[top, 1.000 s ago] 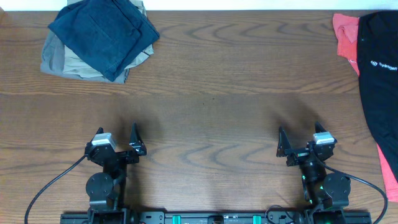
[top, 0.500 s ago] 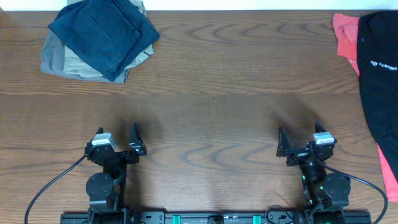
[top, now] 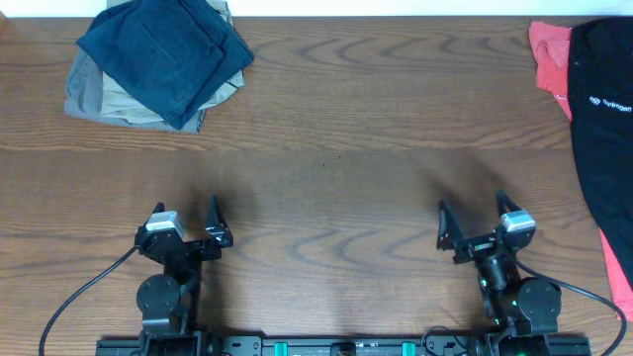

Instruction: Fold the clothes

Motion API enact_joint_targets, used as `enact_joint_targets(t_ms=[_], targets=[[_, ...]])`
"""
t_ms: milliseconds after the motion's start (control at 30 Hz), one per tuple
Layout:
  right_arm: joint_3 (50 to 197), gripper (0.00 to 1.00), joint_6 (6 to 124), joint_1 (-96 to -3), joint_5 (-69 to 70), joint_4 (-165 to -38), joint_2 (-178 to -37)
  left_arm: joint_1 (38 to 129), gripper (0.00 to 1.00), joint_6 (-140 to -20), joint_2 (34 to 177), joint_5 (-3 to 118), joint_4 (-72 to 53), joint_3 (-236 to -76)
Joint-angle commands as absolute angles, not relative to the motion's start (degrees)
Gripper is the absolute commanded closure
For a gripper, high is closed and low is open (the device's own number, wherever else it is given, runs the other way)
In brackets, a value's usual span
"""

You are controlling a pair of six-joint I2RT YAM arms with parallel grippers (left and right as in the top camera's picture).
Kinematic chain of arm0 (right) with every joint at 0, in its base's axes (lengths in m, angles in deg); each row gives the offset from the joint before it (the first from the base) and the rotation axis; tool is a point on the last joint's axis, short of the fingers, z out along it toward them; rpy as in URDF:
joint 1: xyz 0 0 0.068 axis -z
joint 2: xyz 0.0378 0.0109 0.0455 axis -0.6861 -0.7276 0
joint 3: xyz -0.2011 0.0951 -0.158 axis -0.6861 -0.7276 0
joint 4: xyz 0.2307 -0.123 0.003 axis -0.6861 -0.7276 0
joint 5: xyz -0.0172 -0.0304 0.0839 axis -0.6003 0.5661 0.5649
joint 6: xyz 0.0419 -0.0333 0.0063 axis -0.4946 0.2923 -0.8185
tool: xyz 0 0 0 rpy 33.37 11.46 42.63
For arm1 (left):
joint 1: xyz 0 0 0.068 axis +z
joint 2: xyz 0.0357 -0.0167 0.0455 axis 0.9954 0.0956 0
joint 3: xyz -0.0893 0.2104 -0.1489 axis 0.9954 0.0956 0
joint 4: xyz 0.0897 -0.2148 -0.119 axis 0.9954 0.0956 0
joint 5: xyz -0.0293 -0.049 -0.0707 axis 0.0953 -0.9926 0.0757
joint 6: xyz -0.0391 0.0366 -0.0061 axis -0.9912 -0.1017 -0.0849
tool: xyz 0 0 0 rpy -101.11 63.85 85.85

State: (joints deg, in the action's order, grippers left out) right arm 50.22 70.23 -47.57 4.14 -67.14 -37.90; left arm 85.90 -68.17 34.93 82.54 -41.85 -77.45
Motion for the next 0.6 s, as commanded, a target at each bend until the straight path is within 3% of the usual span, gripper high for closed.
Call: enact_joint_targets(t_ms=[0,267,567], targets=[[50.15,0.01,52.77,-48.16,23.24,-66.99,-37.92,85.71,0.02,-67.43,34.63,83.92,-39.73,-76.46],[50.15,0.01,42.89,-48.18,27.44,-66.86,-37.92,85.71,0.02,-67.43,34.63,83.92,-39.73,-76.46],[50.15,0.01,32.64,-48.16,20.27,-61.05,-37.92,85.71,0.02,-67.43,34.63,83.92,-39.73,-76.46]])
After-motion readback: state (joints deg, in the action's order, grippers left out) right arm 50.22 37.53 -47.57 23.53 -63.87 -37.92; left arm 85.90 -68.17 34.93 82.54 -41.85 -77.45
